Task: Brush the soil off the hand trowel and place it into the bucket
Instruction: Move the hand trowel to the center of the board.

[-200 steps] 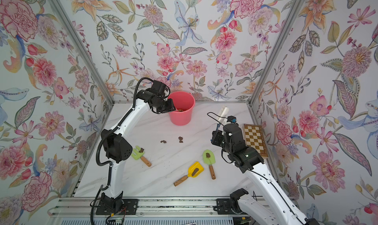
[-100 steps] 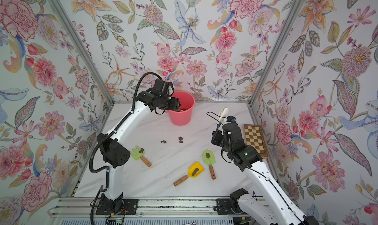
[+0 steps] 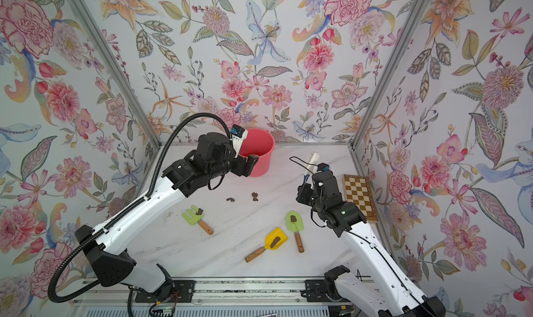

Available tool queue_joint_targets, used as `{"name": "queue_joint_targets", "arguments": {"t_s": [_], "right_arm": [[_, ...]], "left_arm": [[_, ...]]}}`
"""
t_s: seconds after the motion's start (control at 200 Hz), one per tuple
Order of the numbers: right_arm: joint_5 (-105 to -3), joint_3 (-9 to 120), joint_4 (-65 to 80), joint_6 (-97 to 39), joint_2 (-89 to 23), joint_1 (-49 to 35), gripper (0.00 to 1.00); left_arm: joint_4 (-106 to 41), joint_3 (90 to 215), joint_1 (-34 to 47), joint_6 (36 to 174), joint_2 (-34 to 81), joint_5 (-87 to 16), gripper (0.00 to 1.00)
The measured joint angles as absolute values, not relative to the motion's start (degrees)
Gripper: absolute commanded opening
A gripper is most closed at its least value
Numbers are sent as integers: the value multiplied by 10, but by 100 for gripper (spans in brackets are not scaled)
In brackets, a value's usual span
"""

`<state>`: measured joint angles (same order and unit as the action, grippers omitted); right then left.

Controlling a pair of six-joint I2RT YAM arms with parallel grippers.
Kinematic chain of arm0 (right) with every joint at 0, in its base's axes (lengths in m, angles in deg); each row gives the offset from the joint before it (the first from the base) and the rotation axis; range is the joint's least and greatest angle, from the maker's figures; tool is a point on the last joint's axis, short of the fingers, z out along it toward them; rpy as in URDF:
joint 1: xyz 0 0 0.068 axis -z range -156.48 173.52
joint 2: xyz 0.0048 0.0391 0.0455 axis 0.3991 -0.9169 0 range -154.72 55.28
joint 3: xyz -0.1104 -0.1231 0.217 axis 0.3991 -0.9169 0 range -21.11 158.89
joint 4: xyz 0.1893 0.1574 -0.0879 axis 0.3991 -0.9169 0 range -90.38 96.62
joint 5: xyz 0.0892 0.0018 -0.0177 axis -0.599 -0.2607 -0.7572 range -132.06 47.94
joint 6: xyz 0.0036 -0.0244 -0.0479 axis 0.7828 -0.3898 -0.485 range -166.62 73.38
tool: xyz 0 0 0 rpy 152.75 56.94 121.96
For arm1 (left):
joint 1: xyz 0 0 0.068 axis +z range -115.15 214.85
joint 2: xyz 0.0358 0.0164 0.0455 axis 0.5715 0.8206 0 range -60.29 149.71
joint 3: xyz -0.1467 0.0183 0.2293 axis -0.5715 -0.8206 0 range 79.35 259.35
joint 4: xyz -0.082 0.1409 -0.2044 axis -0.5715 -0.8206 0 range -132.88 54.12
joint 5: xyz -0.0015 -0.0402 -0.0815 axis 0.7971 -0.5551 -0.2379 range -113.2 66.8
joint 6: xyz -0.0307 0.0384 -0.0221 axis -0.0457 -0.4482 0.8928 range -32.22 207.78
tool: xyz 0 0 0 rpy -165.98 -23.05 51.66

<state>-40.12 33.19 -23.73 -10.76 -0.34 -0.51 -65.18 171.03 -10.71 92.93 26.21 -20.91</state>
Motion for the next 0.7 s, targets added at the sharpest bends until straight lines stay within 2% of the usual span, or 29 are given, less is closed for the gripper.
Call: {"name": "queue_joint_targets", "arguments": {"t_s": [0.275,0.521,0.701], "right_arm": [[-412,332,-252,-101,-3,-3,3],[-410,332,-280,-85,-3,-3,3],[-400,332,-302,-68,8,-3,3]], "left_arm": [[-645,1547,-216,953,205,-152,91],[-645,1464,-325,976,192,-94,95],[-643,1379,-382,993,192,-95,95]]}}
